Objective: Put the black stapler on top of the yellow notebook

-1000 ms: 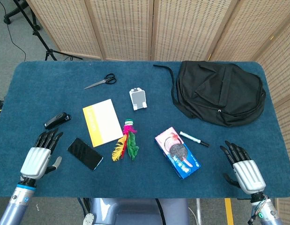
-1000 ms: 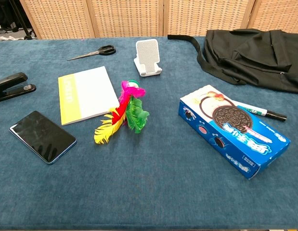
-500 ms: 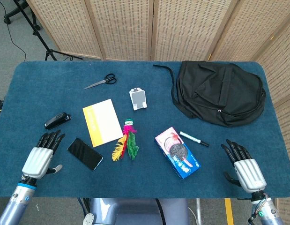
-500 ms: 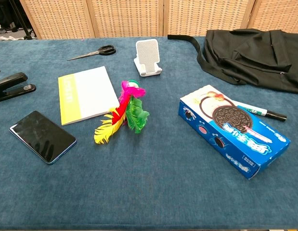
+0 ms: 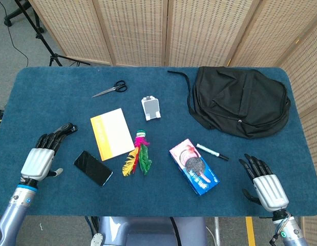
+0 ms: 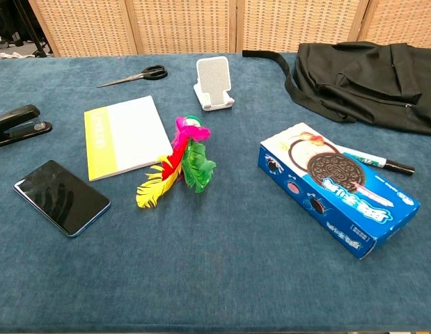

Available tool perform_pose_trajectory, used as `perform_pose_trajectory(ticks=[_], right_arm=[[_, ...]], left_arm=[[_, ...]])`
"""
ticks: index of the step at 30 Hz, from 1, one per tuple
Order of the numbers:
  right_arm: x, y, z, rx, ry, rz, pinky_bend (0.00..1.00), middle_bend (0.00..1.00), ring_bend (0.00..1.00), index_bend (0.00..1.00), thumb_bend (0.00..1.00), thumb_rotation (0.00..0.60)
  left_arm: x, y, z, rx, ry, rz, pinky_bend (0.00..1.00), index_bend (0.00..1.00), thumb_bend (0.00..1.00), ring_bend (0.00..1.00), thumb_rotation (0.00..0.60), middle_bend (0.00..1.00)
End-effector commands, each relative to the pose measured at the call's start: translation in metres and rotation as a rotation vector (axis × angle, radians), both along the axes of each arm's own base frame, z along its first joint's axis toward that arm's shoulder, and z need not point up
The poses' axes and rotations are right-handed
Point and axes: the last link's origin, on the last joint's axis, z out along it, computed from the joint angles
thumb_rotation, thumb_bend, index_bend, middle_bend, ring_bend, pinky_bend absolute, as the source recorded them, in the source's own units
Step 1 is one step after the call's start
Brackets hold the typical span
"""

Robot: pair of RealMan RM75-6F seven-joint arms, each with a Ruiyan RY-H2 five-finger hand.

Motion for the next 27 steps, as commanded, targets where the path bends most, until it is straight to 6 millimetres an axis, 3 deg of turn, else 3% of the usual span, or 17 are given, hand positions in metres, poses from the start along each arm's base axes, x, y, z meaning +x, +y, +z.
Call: perform_pose_trajectory(ticks=[1,9,20,27], right_arm=[[0.0,0.0,0.0,0.0,0.0,-0.001,0.11,0.0,0.0,0.0,0.34,0.6],[0.0,0.0,0.0,0.001,0.001,0.0,0.11,0.0,0.0,0.0,0.34,0.6],[0.0,-0.001,-0.002,0.007,0.007,0.001,0.11,0.0,0.0,0.0,0.34,0.6],[0.0,-0.001,-0.002,0.005,0.007,0.002,0.11,0.0,0.0,0.0,0.33,0.6]], left_arm=[[0.0,0.017,0.003,0.01,0.022,0.006,0.01,0.0,0.11,0.0,0.6,0.0],[-0.011,0.059,-0.011,0.006,0.018,0.103,0.01,0.0,0.11,0.0,0.6,0.0],[-0.014,0.088,-0.03,-0.008,0.029,0.164,0.01,0.0,0.11,0.0,0.6,0.0],[-0.01,0.096,-0.037,0.002,0.016,0.173,0.01,0.0,0.11,0.0,0.6,0.0]])
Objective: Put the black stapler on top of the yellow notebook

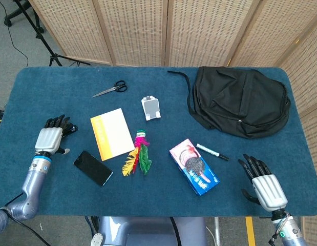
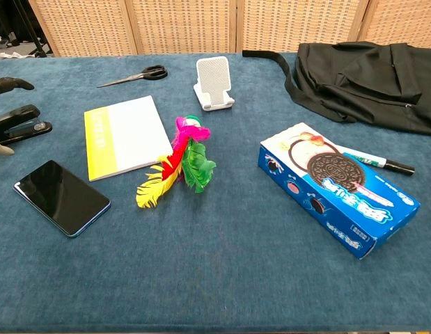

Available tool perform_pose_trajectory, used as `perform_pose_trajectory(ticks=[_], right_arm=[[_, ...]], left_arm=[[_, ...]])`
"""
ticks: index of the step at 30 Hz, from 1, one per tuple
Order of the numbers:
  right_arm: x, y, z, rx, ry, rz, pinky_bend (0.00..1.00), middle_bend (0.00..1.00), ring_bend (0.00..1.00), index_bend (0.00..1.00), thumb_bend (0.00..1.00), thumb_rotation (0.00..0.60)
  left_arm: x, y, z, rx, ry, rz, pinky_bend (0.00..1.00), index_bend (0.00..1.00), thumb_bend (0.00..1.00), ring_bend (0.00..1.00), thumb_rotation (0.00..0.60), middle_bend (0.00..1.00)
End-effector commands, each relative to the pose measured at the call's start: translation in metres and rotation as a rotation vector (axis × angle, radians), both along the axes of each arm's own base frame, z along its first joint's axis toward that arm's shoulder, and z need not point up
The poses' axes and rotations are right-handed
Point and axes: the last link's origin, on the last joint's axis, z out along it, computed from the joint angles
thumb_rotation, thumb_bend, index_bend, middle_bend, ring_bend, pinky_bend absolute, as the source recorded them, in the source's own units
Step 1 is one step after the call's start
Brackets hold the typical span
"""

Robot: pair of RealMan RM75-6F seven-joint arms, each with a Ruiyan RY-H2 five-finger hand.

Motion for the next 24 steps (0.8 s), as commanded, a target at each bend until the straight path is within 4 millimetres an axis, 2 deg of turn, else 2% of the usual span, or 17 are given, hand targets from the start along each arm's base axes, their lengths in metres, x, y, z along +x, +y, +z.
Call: perform_pose_trajectory(ticks=[1,12,21,24], right_arm=[[0.0,0.0,0.0,-0.002,-0.001,-0.001,0.11,0.0,0.0,0.0,0.33,0.6],[0.0,0.0,0.0,-0.001,0.0,0.003,0.11,0.0,0.0,0.0,0.34,0.6],[0.0,0.0,-0.001,0.001,0.005,0.003,0.11,0.0,0.0,0.0,0.34,0.6],[0.0,0.0,-0.001,0.0,0.004,0.003,0.11,0.0,0.0,0.0,0.34,0.6]], left_arm=[[0.0,0.002,-0.002,0.003,0.002,0.006,0.01,0.0,0.12,0.0,0.6,0.0],[-0.012,0.011,-0.005,0.035,0.033,0.047,0.01,0.01,0.13,0.0,0.6,0.0],[-0.014,0.023,-0.013,0.016,0.054,0.063,0.01,0.06,0.15,0.0,0.6,0.0],[-0.013,0.024,-0.016,0.011,0.053,0.065,0.02,0.11,0.16,0.0,0.6,0.0]])
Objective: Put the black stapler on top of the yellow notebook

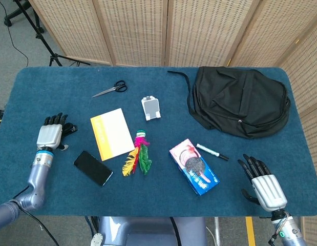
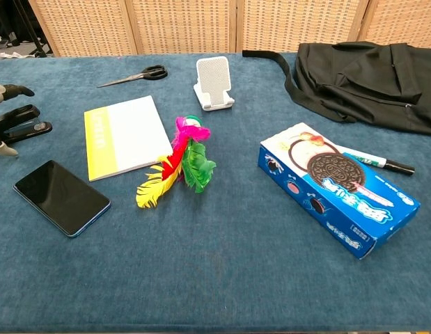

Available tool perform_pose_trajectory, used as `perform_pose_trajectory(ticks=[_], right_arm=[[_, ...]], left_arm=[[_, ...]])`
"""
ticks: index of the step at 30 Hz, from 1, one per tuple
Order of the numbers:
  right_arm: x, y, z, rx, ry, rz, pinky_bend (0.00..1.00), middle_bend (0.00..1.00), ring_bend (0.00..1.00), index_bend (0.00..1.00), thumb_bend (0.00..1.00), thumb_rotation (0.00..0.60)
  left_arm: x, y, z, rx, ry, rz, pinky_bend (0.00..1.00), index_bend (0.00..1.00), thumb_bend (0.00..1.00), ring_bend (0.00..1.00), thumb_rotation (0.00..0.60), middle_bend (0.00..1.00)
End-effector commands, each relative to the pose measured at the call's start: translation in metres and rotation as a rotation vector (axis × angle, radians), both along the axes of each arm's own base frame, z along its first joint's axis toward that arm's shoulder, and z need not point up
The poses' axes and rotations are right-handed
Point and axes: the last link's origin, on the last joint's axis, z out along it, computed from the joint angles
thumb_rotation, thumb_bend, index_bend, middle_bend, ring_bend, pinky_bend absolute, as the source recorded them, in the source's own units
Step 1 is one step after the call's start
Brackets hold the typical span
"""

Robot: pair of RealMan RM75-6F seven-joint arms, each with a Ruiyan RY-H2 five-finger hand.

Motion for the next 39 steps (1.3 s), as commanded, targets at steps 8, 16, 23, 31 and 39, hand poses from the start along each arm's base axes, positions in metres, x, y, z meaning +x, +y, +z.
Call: perform_pose_trajectory(ticks=[8,16,23,31,39], right_arm=[[0.0,0.0,0.0,0.001,0.001,0.001,0.11,0.0,0.0,0.0,0.34,0.6],[0.0,0.0,0.0,-0.005,-0.001,0.001,0.11,0.0,0.0,0.0,0.33,0.6],[0.0,0.0,0.001,-0.01,-0.004,-0.001,0.11,0.0,0.0,0.0,0.34,0.6],[0.0,0.0,0.002,-0.015,-0.009,-0.001,0.11,0.0,0.0,0.0,0.33,0.6],[0.0,0.0,0.0,-0.009,-0.005,0.0,0.11,0.0,0.0,0.0,0.33,0.6]], left_arm=[[0.003,0.001,-0.003,0.002,-0.004,-0.004,0.11,0.27,0.28,0.01,0.6,0.02],[0.003,0.002,-0.002,0.012,0.001,-0.011,0.15,0.31,0.32,0.04,0.6,0.05],[0.0,0.001,-0.003,0.013,0.019,-0.005,0.2,0.39,0.41,0.09,0.6,0.11],[-0.008,-0.001,-0.008,0.021,0.048,0.002,0.3,0.63,0.51,0.2,0.6,0.24],[-0.007,0.001,-0.006,0.058,0.049,-0.018,0.32,0.69,0.54,0.23,0.6,0.27]])
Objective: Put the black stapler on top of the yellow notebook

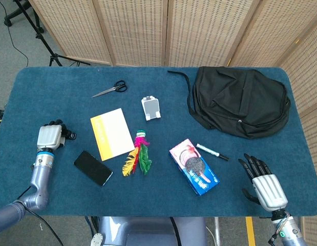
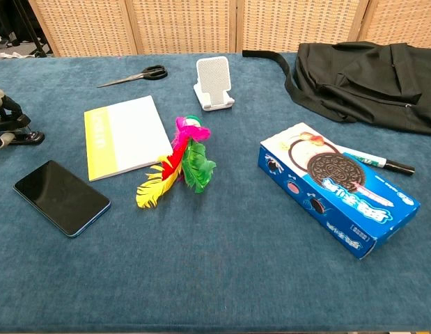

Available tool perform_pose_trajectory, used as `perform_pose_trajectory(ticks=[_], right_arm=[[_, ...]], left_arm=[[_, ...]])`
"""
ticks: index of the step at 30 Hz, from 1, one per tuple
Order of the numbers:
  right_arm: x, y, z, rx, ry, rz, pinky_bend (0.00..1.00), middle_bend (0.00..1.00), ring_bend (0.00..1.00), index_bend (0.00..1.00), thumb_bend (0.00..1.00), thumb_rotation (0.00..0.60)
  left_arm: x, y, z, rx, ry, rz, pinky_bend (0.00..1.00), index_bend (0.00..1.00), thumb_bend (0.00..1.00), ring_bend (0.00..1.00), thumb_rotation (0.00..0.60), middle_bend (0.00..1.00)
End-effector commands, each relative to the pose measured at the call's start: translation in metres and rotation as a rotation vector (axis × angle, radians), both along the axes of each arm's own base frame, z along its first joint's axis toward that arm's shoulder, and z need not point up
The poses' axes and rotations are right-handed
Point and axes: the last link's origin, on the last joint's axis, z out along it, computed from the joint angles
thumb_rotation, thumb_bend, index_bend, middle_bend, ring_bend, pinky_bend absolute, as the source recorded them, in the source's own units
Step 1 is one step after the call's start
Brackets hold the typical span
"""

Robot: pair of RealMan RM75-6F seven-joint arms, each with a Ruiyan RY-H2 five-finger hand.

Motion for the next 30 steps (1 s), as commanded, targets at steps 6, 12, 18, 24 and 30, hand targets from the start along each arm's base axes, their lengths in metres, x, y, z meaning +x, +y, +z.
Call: perform_pose_trajectory(ticks=[6,12,18,24,30], right_arm=[[0.0,-0.001,0.0,-0.001,0.0,-0.002,0.11,0.0,0.0,0.0,0.32,0.6],[-0.001,-0.001,0.001,-0.003,-0.003,-0.004,0.11,0.0,0.0,0.0,0.32,0.6],[-0.001,-0.001,0.002,-0.009,-0.01,-0.006,0.11,0.0,0.0,0.0,0.32,0.6],[-0.001,-0.001,0.003,-0.01,-0.014,-0.005,0.11,0.0,0.0,0.0,0.31,0.6],[-0.001,-0.001,0.003,-0.01,-0.016,-0.006,0.11,0.0,0.0,0.0,0.31,0.6]], left_arm=[[0.013,0.005,0.007,0.039,-0.037,-0.042,0.32,0.69,0.54,0.23,0.6,0.27],[0.031,0.007,0.01,0.04,-0.045,-0.092,0.33,0.7,0.55,0.24,0.6,0.28],[0.054,0.007,0.004,0.019,-0.048,-0.146,0.33,0.7,0.55,0.24,0.6,0.28],[0.069,0.01,0.002,0.019,-0.031,-0.18,0.33,0.7,0.55,0.24,0.6,0.28],[0.087,0.013,-0.002,0.019,-0.029,-0.236,0.33,0.7,0.55,0.24,0.6,0.28]])
